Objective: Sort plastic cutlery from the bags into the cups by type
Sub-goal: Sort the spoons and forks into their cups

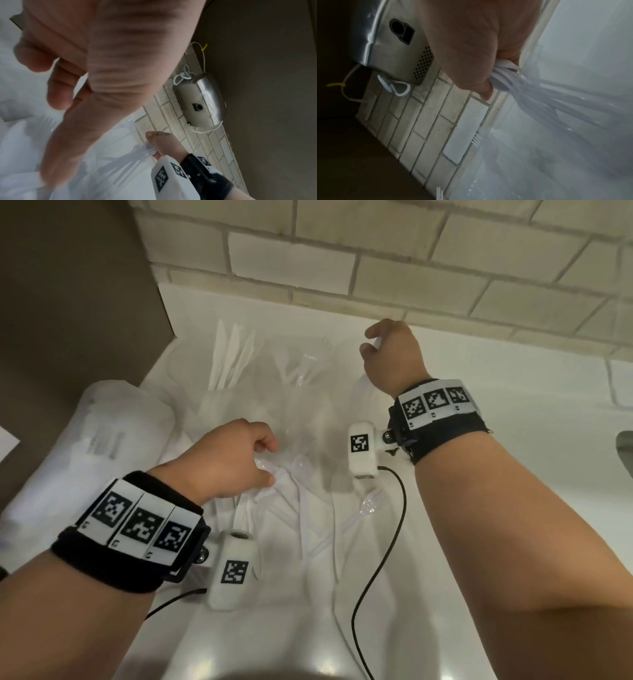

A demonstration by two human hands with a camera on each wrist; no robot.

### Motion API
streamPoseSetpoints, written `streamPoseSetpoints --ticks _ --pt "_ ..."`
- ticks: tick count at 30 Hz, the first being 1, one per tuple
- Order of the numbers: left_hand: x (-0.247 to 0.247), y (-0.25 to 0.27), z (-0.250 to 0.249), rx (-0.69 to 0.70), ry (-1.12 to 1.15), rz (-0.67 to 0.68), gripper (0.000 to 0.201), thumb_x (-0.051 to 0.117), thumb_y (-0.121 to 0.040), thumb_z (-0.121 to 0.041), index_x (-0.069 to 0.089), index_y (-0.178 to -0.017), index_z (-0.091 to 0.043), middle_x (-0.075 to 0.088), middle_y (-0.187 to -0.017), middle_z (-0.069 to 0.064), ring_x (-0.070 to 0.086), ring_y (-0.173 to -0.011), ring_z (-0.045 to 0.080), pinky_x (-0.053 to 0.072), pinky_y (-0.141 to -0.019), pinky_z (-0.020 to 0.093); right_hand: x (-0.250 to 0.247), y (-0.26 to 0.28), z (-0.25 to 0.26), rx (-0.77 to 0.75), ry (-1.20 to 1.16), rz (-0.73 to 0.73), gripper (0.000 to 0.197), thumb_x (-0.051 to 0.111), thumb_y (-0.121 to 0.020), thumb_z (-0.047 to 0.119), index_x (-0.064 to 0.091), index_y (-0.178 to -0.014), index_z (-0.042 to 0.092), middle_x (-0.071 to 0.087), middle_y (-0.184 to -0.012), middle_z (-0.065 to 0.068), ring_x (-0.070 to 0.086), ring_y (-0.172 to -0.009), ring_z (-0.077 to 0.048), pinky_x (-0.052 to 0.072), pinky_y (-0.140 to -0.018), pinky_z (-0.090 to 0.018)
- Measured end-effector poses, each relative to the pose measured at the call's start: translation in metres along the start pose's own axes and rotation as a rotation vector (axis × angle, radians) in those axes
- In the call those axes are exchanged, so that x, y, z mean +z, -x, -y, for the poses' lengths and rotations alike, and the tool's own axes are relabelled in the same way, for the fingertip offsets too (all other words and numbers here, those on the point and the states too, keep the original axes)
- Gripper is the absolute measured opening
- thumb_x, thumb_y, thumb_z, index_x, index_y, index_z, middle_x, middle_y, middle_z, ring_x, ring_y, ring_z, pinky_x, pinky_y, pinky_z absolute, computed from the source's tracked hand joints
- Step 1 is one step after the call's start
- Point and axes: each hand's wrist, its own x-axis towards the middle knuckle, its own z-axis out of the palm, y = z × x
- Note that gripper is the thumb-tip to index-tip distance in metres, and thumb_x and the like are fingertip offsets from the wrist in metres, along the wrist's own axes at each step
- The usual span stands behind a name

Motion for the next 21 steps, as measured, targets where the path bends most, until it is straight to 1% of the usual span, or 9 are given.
streamPoseSetpoints --ticks 3,5,7,9,12,15,17,19,21 --pt "-0.001 0.009 -0.001 -0.035 -0.127 0.187 0.078 0.09 -0.055 -0.039 0.047 -0.121 -0.037 0.043 -0.113 -0.01 0.053 -0.095 0.01 0.051 -0.084 0.029 -0.003 0.001 0.002 -0.069 0.052 -0.014 0.041 0.056 -0.094 0.023 0.052 -0.133 0.011 0.041 -0.141 -0.008 0.039 -0.132 -0.024 0.03 -0.106 -0.023" --pt "0.001 0.013 -0.003 -0.015 -0.173 0.29 0.1 0.091 -0.051 -0.042 0.035 -0.134 -0.043 0.035 -0.125 -0.011 0.052 -0.106 0.012 0.05 -0.092 0.031 -0.01 0.004 0.006 -0.147 0.068 -0.058 0.044 0.057 -0.092 0.022 0.051 -0.135 0.013 0.041 -0.142 -0.007 0.034 -0.134 -0.025 0.029 -0.109 -0.025" --pt "0.007 0.013 -0.006 0.025 -0.23 0.34 0.112 0.09 -0.053 -0.041 0.025 -0.144 -0.044 0.027 -0.137 -0.012 0.05 -0.113 0.012 0.048 -0.097 0.03 -0.017 0.009 0.011 -0.205 0.101 -0.092 0.041 0.057 -0.092 0.019 0.054 -0.133 0.014 0.041 -0.143 -0.007 0.031 -0.135 -0.025 0.026 -0.107 -0.018" --pt "0.014 0.01 -0.01 0.056 -0.277 0.33 0.107 0.088 -0.058 -0.039 0.026 -0.145 -0.044 0.024 -0.142 -0.011 0.05 -0.116 0.014 0.048 -0.098 0.031 -0.022 0.017 0.017 -0.262 0.147 -0.129 0.036 0.057 -0.091 0.017 0.059 -0.126 0.013 0.042 -0.141 -0.007 0.029 -0.136 -0.026 0.023 -0.105 -0.016" --pt "0.018 0.006 -0.013 0.065 -0.267 0.282 0.092 0.087 -0.061 -0.036 0.037 -0.138 -0.042 0.033 -0.138 -0.01 0.054 -0.111 0.016 0.05 -0.093 0.034 -0.031 0.037 0.026 -0.367 0.137 -0.201 0.029 0.061 -0.086 0.015 0.066 -0.114 0.011 0.048 -0.134 -0.01 0.033 -0.132 -0.029 0.036 -0.107 -0.031" --pt "0.017 0.006 -0.014 0.082 -0.255 0.242 0.077 0.087 -0.06 -0.036 0.047 -0.126 -0.039 0.04 -0.129 -0.009 0.056 -0.102 0.017 0.051 -0.087 0.035 -0.037 0.074 0.03 -0.366 0.037 -0.171 0.018 0.062 -0.085 0.017 0.068 -0.102 0.014 0.059 -0.113 -0.008 0.05 -0.112 -0.026 0.043 -0.095 -0.029" --pt "0.018 0.007 -0.013 0.101 -0.228 0.21 0.063 0.086 -0.061 -0.035 0.052 -0.114 -0.038 0.042 -0.123 -0.009 0.057 -0.096 0.016 0.05 -0.08 0.031 -0.038 0.103 0.029 -0.341 0.16 -0.036 0.01 0.061 -0.086 0.024 0.067 -0.086 0.016 0.066 -0.088 -0.005 0.062 -0.089 -0.026 0.04 -0.074 -0.025" --pt "0.02 0.008 -0.011 0.112 -0.193 0.186 0.053 0.086 -0.062 -0.033 0.056 -0.106 -0.036 0.043 -0.118 -0.009 0.055 -0.091 0.014 0.044 -0.072 0.026 -0.039 0.129 0.028 -0.132 0.322 0.323 0.022 0.06 -0.089 0.034 0.059 -0.074 0.017 0.063 -0.072 0.001 0.064 -0.078 -0.024 0.04 -0.065 -0.025" --pt "0.022 0.008 -0.011 0.117 -0.139 0.158 0.046 0.086 -0.063 -0.031 0.059 -0.1 -0.034 0.045 -0.115 -0.009 0.054 -0.086 0.012 0.042 -0.07 0.024 -0.034 0.149 0.022 0.145 0.39 0.7 0.036 0.055 -0.092 0.041 0.058 -0.071 0.012 0.066 -0.063 -0.001 0.065 -0.059 -0.021 0.052 -0.064 -0.029"
